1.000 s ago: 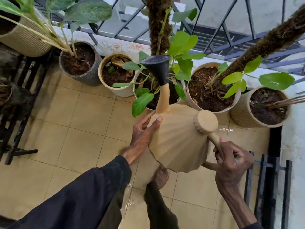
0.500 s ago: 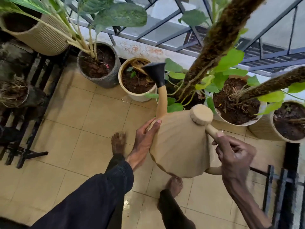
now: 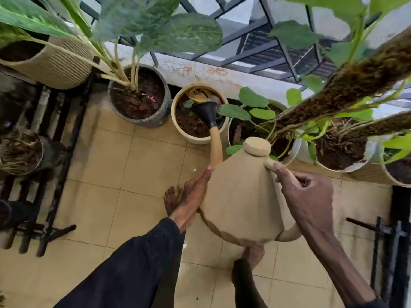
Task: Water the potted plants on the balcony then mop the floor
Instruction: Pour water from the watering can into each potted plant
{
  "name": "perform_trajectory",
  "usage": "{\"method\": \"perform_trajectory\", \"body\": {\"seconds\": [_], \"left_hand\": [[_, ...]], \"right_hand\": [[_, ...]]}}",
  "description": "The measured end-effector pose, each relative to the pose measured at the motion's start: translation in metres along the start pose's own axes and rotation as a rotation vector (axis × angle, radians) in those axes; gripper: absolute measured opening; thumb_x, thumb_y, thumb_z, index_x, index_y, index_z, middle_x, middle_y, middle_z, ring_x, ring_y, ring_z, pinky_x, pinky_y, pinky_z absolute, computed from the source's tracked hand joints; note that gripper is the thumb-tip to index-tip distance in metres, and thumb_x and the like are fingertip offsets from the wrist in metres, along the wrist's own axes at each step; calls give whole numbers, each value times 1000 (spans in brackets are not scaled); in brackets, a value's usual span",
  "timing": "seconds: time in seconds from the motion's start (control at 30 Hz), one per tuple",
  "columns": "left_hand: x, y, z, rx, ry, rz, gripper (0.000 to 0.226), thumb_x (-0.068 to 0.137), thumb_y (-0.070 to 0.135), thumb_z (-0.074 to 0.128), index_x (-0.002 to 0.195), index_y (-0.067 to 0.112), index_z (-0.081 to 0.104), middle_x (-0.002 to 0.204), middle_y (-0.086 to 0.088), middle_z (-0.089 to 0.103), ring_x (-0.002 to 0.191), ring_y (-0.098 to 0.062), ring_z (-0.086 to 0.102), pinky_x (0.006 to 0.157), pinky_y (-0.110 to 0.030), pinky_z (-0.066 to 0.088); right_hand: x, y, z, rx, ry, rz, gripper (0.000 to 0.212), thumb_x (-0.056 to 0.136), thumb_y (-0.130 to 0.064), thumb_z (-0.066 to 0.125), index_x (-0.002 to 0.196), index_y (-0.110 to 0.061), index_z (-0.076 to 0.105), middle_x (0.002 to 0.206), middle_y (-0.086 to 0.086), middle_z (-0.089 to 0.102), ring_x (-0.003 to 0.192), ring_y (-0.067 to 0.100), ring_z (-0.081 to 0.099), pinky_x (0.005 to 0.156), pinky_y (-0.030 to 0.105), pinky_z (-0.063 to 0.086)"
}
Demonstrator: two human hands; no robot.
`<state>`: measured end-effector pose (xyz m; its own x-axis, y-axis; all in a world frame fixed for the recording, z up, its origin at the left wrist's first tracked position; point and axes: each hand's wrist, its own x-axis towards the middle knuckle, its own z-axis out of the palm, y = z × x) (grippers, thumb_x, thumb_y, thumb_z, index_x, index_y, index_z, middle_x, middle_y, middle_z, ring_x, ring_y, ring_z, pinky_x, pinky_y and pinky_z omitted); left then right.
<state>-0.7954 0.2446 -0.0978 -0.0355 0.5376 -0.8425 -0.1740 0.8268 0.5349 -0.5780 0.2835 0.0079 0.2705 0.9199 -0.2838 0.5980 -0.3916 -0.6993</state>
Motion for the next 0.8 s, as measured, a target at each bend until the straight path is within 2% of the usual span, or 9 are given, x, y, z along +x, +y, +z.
{"method": "perform_trajectory", "body": {"seconds": [0.1, 0.17, 0.23, 0.3, 0.33, 0.47, 0.53, 0.63, 0.8], "left_hand": [[11, 8, -14, 27, -35, -36, 31, 93, 67, 57, 95, 42, 75, 85, 15, 79, 70, 2, 73, 49, -13, 53], [14, 16, -21, 41, -64, -63, 39, 91, 70, 56, 102, 39, 75, 91, 14, 80, 78, -1, 74, 60, -22, 55], [14, 23, -26, 48, -67, -93, 46, 90, 73, 54, 110, 37, 75, 93, 14, 80, 81, -2, 75, 67, -25, 52], [16, 28, -31, 51, -57, -118, 51, 89, 74, 54, 112, 34, 75, 91, 13, 80, 79, -3, 76, 67, -26, 52], [16, 30, -33, 48, -50, -135, 51, 88, 74, 55, 111, 33, 75, 91, 12, 81, 80, -5, 76, 67, -27, 53], [21, 33, -40, 53, -29, -178, 53, 87, 74, 58, 109, 29, 76, 94, 2, 81, 93, -22, 77, 75, -36, 60], [24, 33, -42, 49, -17, -183, 54, 88, 72, 58, 110, 26, 76, 97, -3, 81, 95, -26, 76, 82, -41, 61], [26, 30, -43, 34, 8, -194, 56, 88, 72, 59, 111, 25, 76, 100, -4, 80, 96, -26, 75, 89, -44, 61], [24, 25, -38, -3, 10, -201, 56, 88, 71, 60, 112, 23, 76, 102, -6, 80, 98, -28, 76, 95, -50, 59]], "right_hand": [[3, -17, 9, -72, -15, 37, 80, 85, -71, 64, 72, 8, 73, 68, 33, 63, 52, 34, 46, 55, 49, 49], [5, -25, 13, -82, -8, 56, 72, 89, -67, 71, 72, 3, 77, 66, 29, 67, 60, 47, 60, 56, 48, 52], [8, -31, 18, -80, -16, 58, 55, 95, -56, 76, 78, -4, 84, 60, 14, 70, 56, 39, 65, 53, 41, 51], [9, -37, 22, -86, -28, 58, 46, 96, -50, 75, 86, -7, 87, 60, 3, 71, 51, 25, 62, 52, 35, 48], [9, -40, 24, -91, -31, 60, 46, 96, -50, 74, 85, -7, 86, 61, 7, 72, 51, 27, 60, 53, 37, 49], [11, -47, 34, -131, -36, 65, 57, 97, -51, 74, 74, 0, 80, 69, 31, 71, 63, 51, 65, 57, 52, 55], [13, -48, 36, -146, -40, 65, 60, 96, -53, 74, 73, 3, 79, 69, 31, 70, 55, 47, 59, 53, 48, 51], [18, -49, 39, -126, -67, 77, 57, 95, -53, 74, 72, -1, 80, 68, 30, 70, 51, 26, 48, 54, 36, 40], [21, -51, 36, -143, -92, 78, 66, 95, -55, 73, 79, 9, 77, 72, 36, 67, 54, 23, 44, 57, 33, 35]]}}
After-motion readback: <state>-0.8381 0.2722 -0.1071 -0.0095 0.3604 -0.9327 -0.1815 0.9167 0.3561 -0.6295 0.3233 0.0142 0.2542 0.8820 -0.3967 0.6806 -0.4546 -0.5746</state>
